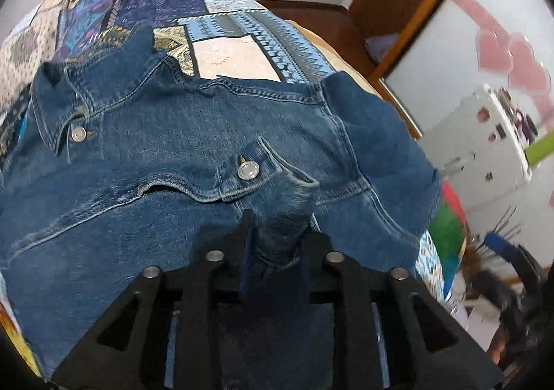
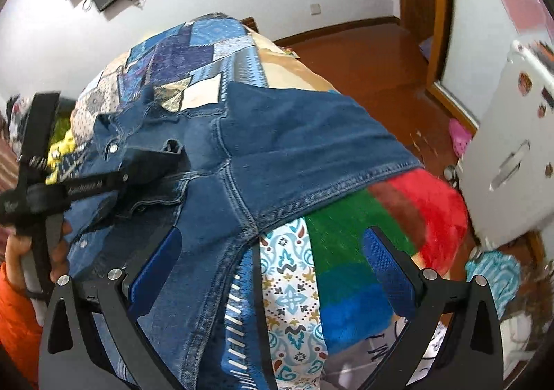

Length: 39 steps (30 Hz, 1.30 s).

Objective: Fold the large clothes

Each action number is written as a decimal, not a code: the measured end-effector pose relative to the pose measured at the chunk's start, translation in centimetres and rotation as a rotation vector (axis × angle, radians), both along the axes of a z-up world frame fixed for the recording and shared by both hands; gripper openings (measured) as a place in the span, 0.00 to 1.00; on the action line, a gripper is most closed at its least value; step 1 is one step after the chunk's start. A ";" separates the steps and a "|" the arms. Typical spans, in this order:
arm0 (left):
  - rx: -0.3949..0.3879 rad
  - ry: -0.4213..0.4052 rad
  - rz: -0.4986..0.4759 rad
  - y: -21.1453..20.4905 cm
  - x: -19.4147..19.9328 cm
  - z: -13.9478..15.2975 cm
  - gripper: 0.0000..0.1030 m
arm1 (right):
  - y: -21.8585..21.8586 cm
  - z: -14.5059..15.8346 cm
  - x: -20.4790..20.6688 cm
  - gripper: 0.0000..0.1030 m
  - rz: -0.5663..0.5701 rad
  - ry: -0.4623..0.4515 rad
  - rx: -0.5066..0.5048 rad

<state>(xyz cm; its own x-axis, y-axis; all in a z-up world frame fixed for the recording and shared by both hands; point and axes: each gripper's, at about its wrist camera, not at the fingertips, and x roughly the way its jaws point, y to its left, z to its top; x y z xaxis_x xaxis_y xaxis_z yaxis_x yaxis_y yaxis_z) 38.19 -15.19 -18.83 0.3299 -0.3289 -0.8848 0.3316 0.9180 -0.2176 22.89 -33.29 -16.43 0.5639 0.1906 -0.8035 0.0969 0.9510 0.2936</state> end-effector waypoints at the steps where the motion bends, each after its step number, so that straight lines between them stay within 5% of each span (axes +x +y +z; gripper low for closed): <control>1: -0.009 -0.002 -0.011 -0.1 -0.4 0.3 0.36 | -0.3 -0.2 0.0 1.00 -0.010 0.004 0.015; 3: -0.032 -0.018 -0.024 0.0 -1.0 1.3 0.51 | -0.9 -0.5 0.0 1.00 -0.030 0.014 0.052; 9: -0.025 -0.121 -0.005 2.2 -2.0 5.2 0.63 | -2.9 -0.5 0.2 1.00 -0.063 0.014 0.110; 16: 0.069 -0.221 0.157 9.2 -2.2 6.2 0.81 | -6.4 -2.1 2.1 1.00 -0.119 0.058 0.195; 22: 0.145 -0.194 0.285 15.6 -3.2 4.4 0.82 | -8.9 -5.1 4.2 1.00 -0.142 0.134 0.309; 30: 0.100 -0.132 0.414 20.9 -4.7 2.2 0.82 | -11.4 -8.3 7.2 0.97 -0.189 0.158 0.469; 34: 0.071 -0.117 0.457 21.8 -5.5 1.6 0.82 | -11.8 -9.8 8.8 0.96 -0.232 0.165 0.429; 36: 0.060 -0.109 0.472 22.2 -5.7 1.3 0.82 | -11.8 -9.8 9.1 0.90 -0.249 0.159 0.388; 39: 0.065 -0.102 0.482 22.4 -6.0 0.9 0.82 | -12.0 -9.8 9.6 0.67 -0.303 0.155 0.324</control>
<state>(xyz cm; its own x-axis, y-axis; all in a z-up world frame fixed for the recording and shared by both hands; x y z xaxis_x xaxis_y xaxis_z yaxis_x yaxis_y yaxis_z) 32.15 7.20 -17.94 0.5170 -0.0627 -0.8537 -0.1169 0.9828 -0.1429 32.46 -45.26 -26.18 0.5107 0.2905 -0.8092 0.4226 0.7349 0.5305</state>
